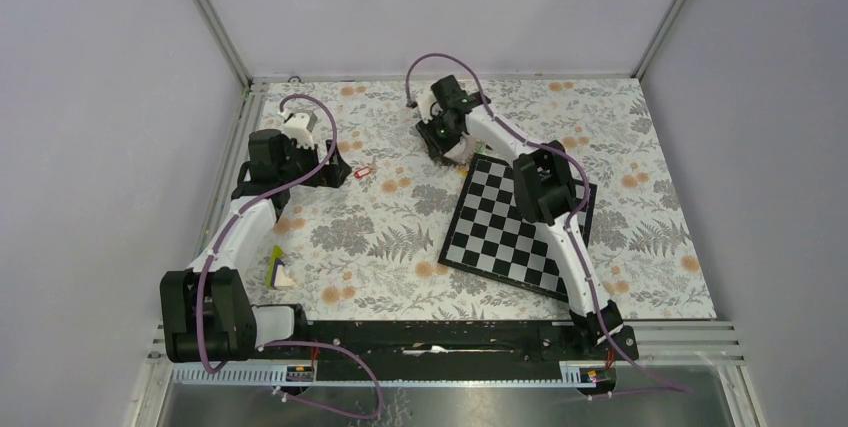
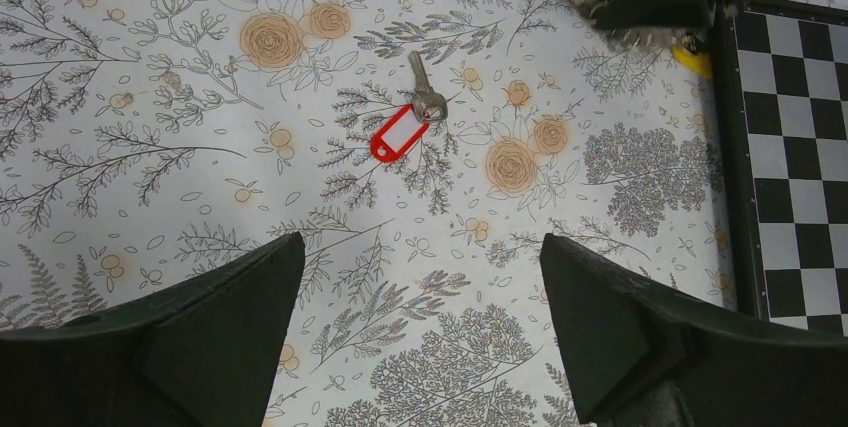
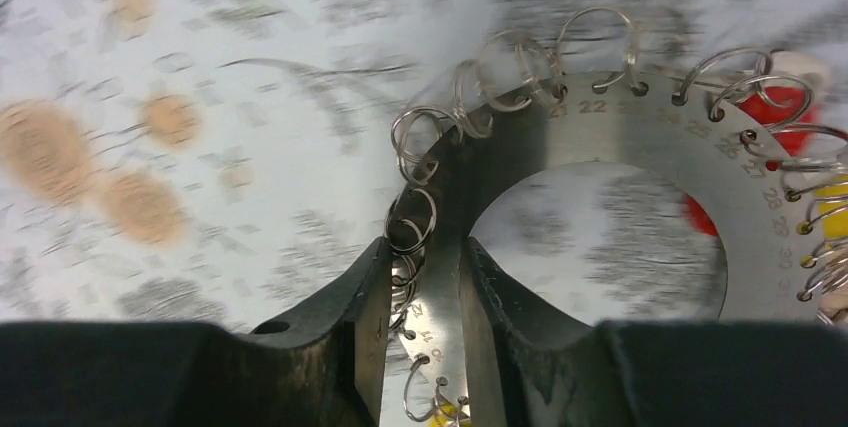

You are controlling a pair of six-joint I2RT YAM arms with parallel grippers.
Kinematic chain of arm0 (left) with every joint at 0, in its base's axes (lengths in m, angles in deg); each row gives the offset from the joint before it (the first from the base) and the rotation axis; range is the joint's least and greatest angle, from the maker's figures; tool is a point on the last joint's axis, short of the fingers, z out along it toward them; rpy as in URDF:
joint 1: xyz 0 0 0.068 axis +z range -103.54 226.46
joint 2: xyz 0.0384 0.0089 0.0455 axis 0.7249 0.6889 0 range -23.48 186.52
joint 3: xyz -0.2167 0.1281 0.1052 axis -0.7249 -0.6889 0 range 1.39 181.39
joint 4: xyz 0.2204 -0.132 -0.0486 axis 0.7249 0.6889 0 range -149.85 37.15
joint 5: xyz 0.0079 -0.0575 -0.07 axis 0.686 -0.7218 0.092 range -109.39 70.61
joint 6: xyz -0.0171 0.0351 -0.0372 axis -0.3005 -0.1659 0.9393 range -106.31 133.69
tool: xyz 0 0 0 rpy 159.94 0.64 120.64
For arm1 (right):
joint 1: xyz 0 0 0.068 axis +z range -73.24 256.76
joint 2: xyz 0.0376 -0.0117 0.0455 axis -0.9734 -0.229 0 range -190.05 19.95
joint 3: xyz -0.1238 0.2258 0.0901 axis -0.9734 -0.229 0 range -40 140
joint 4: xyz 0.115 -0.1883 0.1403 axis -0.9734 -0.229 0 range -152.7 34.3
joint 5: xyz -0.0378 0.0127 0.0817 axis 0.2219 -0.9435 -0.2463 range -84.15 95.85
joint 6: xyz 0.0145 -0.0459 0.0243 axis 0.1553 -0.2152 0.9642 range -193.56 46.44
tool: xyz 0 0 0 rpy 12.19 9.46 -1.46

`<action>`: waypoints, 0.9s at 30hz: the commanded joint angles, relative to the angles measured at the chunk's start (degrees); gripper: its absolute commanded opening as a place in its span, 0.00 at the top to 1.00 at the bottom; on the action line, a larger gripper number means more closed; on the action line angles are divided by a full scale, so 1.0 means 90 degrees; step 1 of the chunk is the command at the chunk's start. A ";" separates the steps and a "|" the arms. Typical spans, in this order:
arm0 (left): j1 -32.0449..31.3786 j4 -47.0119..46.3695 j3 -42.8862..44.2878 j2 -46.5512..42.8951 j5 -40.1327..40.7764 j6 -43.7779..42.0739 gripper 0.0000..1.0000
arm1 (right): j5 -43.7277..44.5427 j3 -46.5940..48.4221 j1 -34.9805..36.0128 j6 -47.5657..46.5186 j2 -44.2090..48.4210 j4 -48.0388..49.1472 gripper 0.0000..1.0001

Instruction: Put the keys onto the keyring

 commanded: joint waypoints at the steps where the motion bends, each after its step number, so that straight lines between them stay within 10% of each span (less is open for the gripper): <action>1: 0.0026 -0.0219 0.0216 -0.0124 -0.0203 -0.0077 0.01 | -0.0478 -0.0684 0.0593 -0.0057 0.0646 -0.0445 0.77; 10: 0.0022 -0.0204 0.0186 -0.0146 -0.0145 -0.0098 0.01 | -0.1325 -0.2562 0.0805 0.0043 0.1955 -0.0377 0.84; 19: 0.0025 -0.0209 0.0203 -0.0009 0.0021 -0.0305 0.01 | -0.1461 -0.3440 0.0802 -0.0051 0.3055 0.0450 0.48; 27: 0.0023 -0.0158 0.0206 -0.0024 0.0040 -0.0320 0.01 | -0.1154 -0.2422 0.0872 0.0129 0.2181 0.0623 0.43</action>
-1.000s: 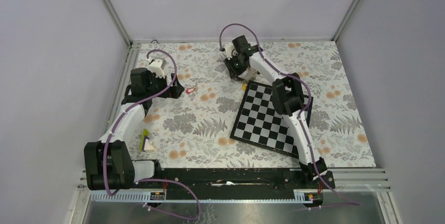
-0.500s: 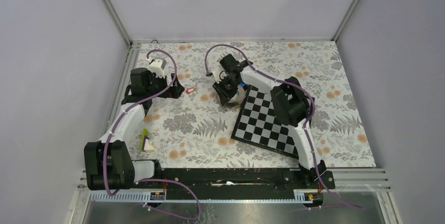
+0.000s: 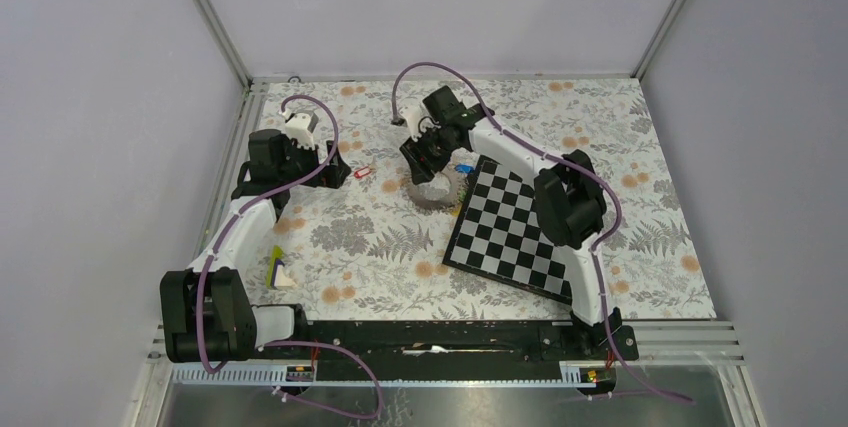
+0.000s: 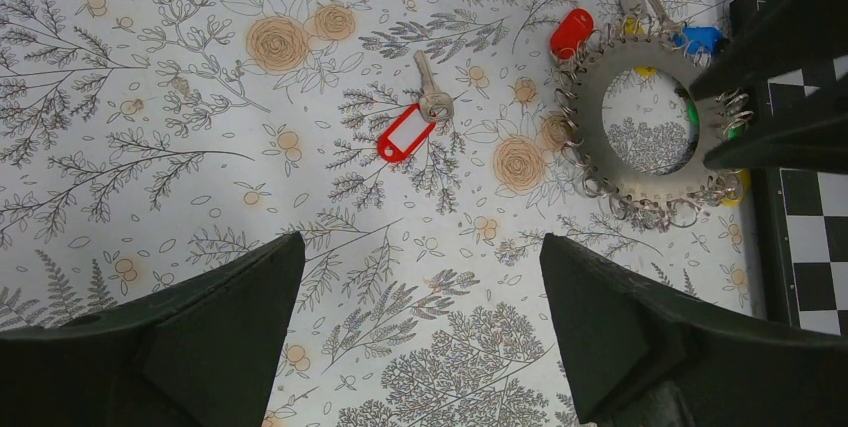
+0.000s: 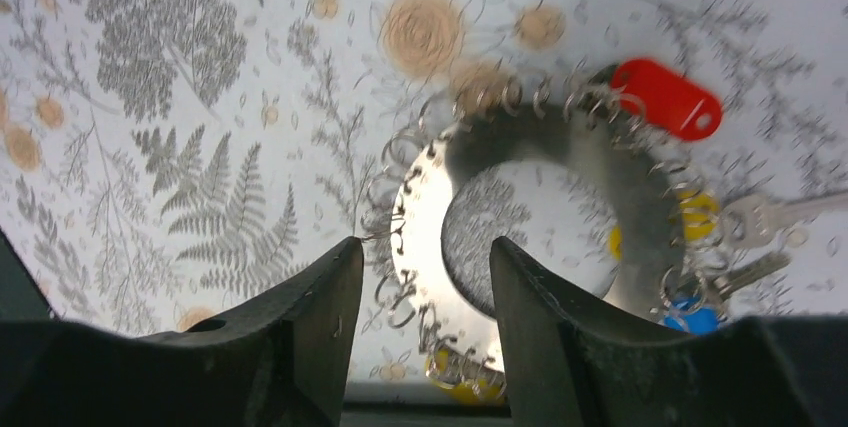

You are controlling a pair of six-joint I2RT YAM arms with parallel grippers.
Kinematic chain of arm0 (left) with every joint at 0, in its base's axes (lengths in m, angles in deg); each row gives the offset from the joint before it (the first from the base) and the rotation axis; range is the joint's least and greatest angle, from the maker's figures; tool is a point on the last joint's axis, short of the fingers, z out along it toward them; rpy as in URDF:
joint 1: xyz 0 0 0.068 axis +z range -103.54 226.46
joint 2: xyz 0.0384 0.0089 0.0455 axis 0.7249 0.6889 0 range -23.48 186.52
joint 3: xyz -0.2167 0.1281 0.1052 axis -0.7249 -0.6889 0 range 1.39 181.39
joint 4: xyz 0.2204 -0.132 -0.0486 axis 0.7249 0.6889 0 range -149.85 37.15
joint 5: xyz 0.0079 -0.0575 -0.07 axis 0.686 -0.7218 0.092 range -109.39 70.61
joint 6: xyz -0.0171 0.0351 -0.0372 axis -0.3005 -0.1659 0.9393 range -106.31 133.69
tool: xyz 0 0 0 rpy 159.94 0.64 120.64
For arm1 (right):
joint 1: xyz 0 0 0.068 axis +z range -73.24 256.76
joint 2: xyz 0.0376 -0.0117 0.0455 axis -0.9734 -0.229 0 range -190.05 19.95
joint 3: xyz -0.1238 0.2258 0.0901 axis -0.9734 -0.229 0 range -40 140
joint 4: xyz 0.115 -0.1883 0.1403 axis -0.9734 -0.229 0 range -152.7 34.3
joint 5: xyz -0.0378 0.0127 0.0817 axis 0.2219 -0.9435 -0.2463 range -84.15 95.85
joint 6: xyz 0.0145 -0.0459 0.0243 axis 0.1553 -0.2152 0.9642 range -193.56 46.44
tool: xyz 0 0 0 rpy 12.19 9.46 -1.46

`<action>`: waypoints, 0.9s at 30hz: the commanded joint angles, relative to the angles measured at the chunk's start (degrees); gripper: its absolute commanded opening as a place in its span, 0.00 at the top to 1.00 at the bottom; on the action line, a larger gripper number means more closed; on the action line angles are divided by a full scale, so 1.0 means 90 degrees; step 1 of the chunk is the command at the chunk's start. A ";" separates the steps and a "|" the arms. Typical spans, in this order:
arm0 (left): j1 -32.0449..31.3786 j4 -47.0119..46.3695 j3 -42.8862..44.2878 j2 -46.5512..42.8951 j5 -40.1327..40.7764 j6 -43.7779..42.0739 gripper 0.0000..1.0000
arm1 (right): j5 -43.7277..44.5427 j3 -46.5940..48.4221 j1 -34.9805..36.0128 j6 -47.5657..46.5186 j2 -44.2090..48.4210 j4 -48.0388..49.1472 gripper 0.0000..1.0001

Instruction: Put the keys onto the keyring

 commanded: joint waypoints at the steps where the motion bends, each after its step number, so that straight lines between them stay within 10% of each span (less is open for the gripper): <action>1: 0.0023 -0.0163 0.0206 -0.0025 0.0044 -0.0126 0.01 | 0.0155 0.0678 0.0058 0.0143 -0.0549 0.0250 0.43; 27: 0.0037 -0.0137 0.0196 -0.0006 0.0083 -0.0201 0.01 | 0.1069 0.2055 0.0428 0.0322 -0.2003 0.0379 0.62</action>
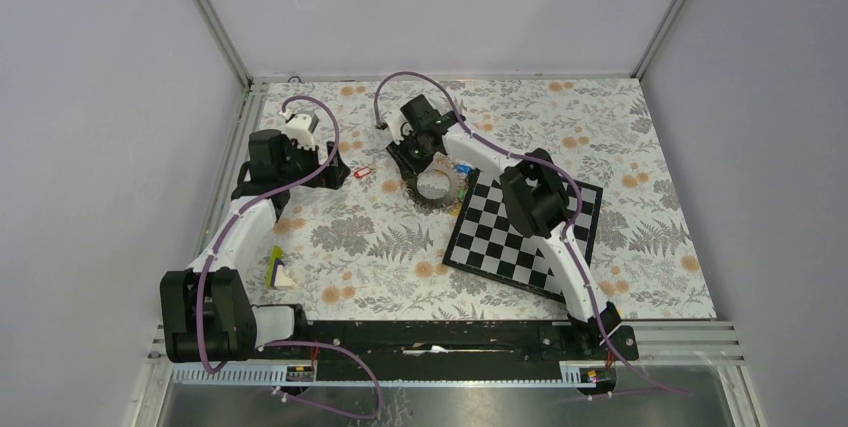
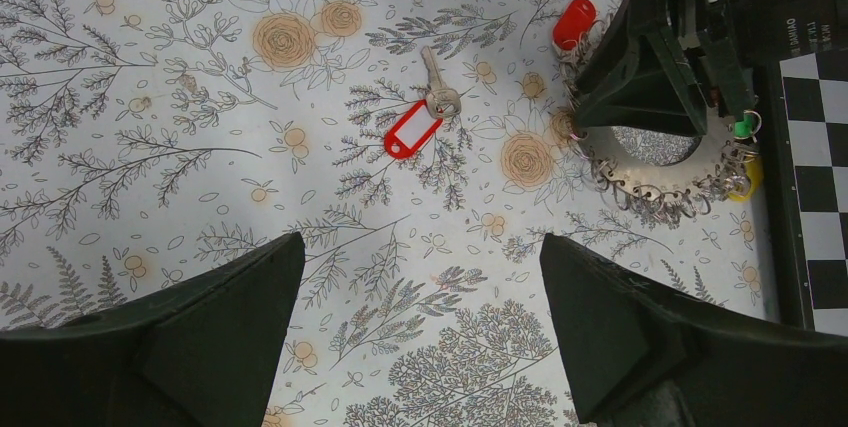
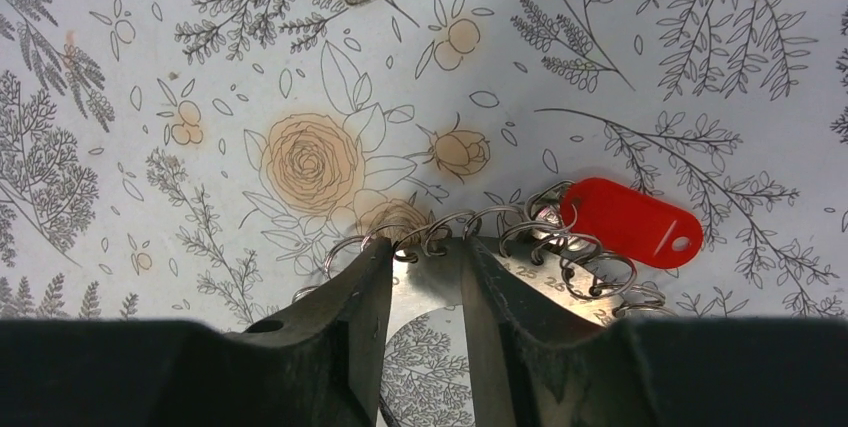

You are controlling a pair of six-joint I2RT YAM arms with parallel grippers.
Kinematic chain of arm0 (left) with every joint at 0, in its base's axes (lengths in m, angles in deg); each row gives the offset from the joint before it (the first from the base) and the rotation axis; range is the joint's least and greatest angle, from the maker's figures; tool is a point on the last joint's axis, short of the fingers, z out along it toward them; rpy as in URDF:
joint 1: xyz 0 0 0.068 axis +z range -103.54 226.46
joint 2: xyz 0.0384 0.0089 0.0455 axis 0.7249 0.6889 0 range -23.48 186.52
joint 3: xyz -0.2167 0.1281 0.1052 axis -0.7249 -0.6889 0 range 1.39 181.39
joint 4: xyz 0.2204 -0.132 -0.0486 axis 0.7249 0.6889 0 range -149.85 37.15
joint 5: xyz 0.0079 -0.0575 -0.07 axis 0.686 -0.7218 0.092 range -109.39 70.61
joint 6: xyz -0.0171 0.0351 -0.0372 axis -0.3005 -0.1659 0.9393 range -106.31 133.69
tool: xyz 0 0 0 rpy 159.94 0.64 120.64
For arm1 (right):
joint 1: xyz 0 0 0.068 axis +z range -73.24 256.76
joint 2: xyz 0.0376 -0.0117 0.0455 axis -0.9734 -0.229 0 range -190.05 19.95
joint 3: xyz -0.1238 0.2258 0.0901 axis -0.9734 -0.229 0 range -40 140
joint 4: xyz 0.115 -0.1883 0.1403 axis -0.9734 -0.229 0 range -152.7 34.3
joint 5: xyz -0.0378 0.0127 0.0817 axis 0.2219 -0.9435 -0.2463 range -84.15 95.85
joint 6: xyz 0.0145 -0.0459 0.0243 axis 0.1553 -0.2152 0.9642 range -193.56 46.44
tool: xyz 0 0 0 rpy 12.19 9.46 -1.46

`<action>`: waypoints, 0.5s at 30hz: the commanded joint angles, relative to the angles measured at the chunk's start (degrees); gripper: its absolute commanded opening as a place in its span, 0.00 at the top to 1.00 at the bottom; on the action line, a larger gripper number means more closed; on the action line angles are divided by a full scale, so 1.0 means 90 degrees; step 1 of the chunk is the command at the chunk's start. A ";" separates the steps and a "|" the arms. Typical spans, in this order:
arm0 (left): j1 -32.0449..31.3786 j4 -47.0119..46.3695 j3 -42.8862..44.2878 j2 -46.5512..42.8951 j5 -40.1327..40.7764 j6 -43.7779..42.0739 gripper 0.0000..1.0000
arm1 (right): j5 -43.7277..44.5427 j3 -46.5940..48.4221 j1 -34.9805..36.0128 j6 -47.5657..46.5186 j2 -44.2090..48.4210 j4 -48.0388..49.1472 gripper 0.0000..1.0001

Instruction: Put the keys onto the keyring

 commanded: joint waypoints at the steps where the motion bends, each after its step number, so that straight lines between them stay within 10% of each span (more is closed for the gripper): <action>1: 0.0041 -0.0181 0.0196 -0.0006 0.0006 -0.0084 0.01 | 0.0213 0.0344 0.0142 -0.0030 -0.0195 0.0079 0.63; 15: 0.0041 -0.0198 0.0167 -0.0015 -0.0037 -0.0099 0.01 | 0.0457 0.0619 0.0239 -0.0080 -0.0340 0.0080 0.71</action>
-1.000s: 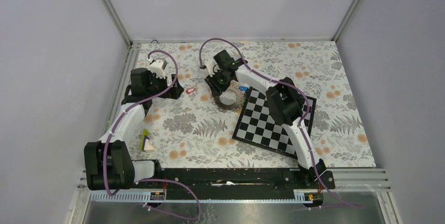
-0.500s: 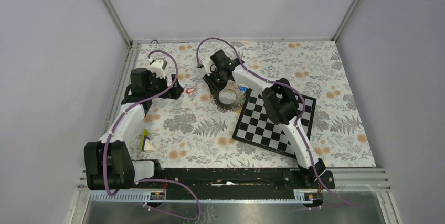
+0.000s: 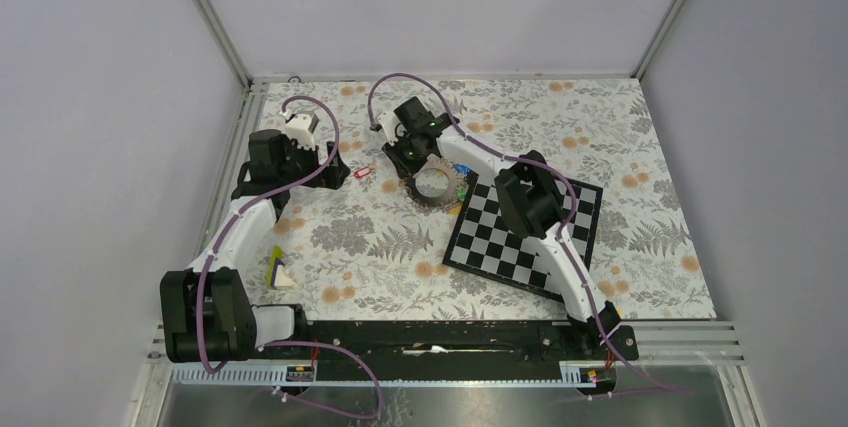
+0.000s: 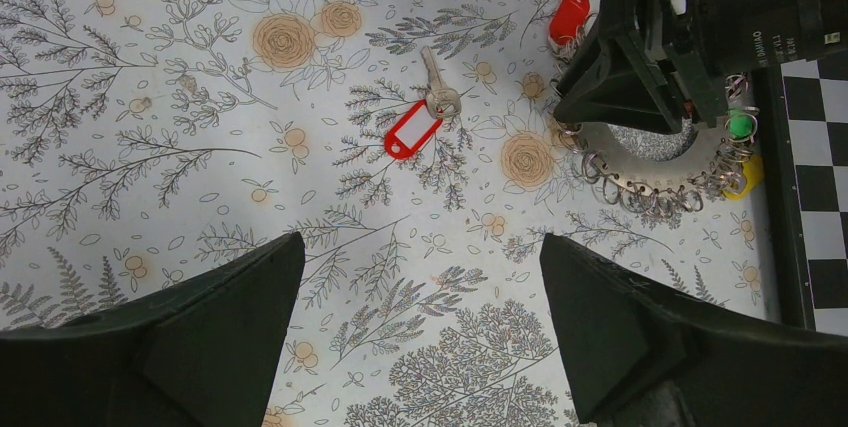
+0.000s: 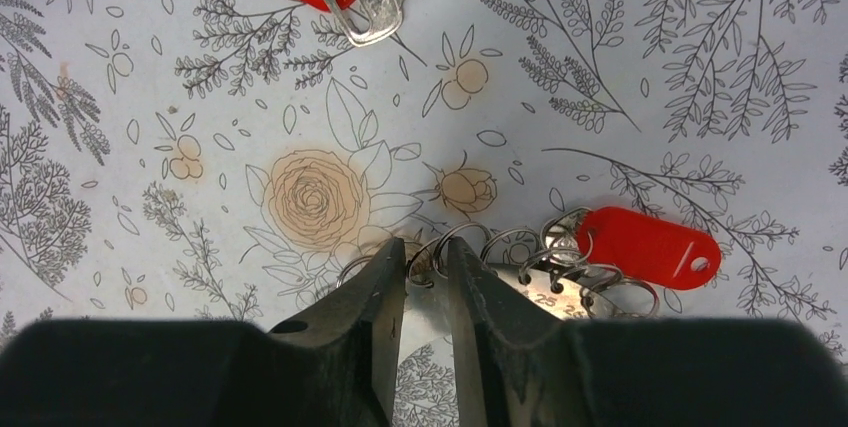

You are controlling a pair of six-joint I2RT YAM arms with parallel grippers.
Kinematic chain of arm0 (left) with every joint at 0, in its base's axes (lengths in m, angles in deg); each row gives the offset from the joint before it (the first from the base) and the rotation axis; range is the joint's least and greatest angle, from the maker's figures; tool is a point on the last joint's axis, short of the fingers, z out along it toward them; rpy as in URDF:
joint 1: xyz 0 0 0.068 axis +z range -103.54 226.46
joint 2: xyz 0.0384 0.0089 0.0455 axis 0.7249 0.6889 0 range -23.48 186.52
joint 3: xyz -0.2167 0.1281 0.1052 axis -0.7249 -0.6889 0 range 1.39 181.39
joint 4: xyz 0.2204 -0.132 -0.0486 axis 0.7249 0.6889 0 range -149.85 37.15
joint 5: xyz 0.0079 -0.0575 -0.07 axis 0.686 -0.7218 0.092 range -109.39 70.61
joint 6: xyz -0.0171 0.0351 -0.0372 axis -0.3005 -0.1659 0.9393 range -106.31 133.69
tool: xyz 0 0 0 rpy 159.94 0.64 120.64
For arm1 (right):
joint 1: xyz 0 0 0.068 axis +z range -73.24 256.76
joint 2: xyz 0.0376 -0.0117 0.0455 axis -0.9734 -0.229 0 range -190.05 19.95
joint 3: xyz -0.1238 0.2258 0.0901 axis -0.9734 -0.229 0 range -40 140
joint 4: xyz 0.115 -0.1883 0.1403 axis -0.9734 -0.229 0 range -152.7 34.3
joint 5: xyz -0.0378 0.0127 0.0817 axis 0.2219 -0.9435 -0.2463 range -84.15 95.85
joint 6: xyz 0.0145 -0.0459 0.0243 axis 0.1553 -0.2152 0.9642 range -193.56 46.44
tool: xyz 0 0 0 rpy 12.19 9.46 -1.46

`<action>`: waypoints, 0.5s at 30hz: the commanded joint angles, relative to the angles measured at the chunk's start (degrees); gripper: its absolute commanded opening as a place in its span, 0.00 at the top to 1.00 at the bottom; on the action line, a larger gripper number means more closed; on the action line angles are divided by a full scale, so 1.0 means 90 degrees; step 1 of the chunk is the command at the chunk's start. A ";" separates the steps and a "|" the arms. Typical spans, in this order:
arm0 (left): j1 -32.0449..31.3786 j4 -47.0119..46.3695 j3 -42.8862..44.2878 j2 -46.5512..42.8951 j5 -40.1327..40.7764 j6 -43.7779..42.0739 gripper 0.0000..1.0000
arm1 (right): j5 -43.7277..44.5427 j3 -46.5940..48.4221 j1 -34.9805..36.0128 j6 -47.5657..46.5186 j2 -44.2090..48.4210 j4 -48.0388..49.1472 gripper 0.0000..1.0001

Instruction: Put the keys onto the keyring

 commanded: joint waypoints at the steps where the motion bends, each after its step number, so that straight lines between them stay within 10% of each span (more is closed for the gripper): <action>1: 0.0039 -0.0188 0.0167 -0.0015 -0.0036 -0.0092 0.01 | 0.0310 0.0331 0.0101 -0.0085 -0.0126 0.0011 0.72; 15: 0.0032 -0.0265 0.0131 -0.0020 -0.0109 -0.0068 0.01 | 0.0190 0.0128 0.0105 -0.0144 0.0475 0.0016 0.98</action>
